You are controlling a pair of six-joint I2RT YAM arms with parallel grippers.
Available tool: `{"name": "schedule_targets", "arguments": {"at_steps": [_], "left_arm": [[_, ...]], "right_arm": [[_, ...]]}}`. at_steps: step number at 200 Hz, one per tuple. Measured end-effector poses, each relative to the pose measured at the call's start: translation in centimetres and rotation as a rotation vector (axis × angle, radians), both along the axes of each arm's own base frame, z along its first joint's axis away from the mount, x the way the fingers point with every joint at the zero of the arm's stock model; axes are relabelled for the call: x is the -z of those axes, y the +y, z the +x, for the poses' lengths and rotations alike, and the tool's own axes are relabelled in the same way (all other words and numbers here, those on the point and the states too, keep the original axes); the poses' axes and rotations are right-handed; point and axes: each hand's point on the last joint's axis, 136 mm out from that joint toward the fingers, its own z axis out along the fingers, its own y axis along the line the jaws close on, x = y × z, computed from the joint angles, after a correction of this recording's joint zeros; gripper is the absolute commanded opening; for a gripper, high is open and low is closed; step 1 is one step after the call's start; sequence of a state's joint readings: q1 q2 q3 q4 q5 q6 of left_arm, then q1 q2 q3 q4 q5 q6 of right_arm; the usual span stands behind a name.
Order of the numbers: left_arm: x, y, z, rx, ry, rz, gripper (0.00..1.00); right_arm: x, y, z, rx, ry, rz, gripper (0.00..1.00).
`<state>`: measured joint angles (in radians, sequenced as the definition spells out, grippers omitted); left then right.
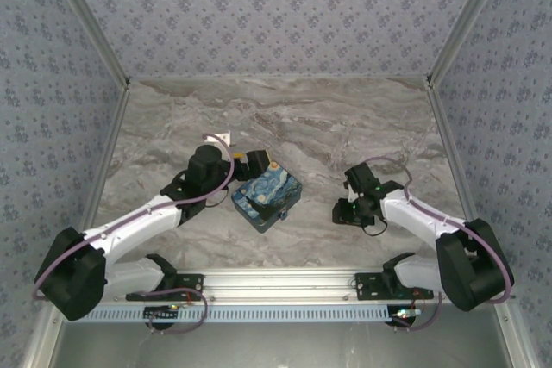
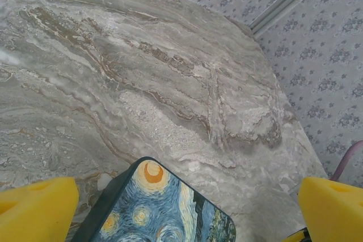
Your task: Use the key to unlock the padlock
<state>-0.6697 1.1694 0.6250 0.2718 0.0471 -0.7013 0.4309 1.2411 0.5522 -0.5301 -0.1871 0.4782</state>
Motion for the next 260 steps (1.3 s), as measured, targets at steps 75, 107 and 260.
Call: {"name": "schedule_targets", "arguments": {"at_steps": [75,107,260], "left_arm": [[-0.2,-0.1,0.5,-0.01,0.0,0.005,1.0],[-0.2,-0.1,0.5,-0.01,0.001,0.006,1.0],[-0.1,0.8,0.9,-0.058,-0.002,0.044,0.99]], "right_arm": [[0.4,-0.3,0.0,-0.01,0.006,-0.022,0.28],[0.4,-0.4,0.1,-0.01,0.017,-0.035,0.26],[0.2,1.7,0.3,-0.082,0.013,-0.038,0.05]]}}
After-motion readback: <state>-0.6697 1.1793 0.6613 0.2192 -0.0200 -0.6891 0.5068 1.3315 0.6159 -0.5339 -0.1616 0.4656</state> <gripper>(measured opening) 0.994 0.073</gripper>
